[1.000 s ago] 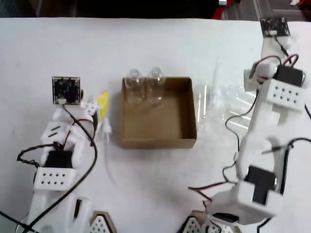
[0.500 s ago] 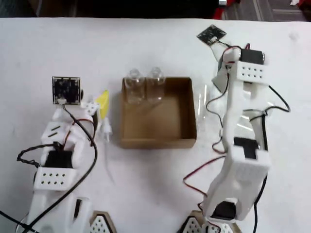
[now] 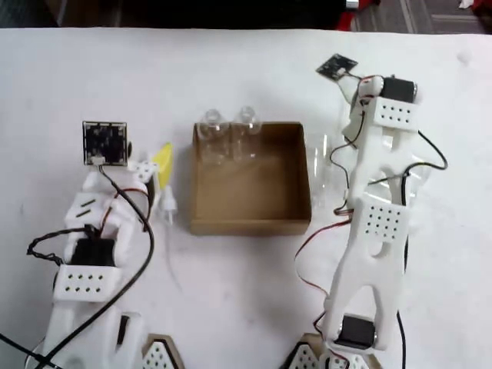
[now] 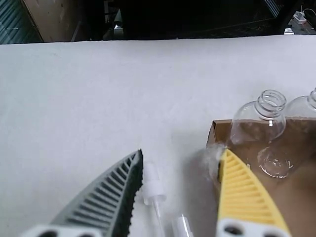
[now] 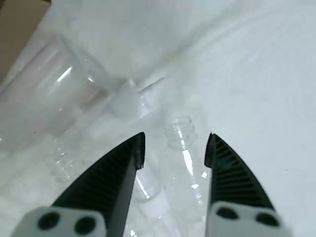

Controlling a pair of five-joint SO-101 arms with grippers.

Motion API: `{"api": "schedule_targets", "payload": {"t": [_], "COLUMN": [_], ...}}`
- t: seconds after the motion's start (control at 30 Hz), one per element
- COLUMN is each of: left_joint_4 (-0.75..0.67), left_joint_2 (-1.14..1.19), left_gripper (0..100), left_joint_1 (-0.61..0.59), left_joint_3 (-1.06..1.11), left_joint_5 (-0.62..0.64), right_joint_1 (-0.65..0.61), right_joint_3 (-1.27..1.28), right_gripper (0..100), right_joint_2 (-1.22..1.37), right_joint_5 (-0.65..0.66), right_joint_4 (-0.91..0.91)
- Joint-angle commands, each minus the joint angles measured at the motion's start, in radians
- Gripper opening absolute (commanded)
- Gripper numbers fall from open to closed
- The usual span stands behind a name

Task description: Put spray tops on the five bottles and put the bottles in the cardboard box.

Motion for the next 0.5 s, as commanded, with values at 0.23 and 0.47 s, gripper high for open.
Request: {"api": "schedule_targets", "payload": {"t": [0.23, 0.47], "left_joint_4": [0.0, 0.0], "left_joint_2": [-0.018, -0.018], "left_gripper": [23, 23], "left_joint_1": [0.008, 0.008], "left_joint_3": [-0.006, -0.006], "left_joint_5": [-0.014, -0.014], "right_joint_1": [0.065, 0.065], "right_joint_3": [-0.158, -0.161], "right_gripper": [17.3, 17.2], "right_joint_2": [0.097, 0.102], "right_joint_5": [0.083, 0.087], "right_joint_4": [0.028, 0.027]}}
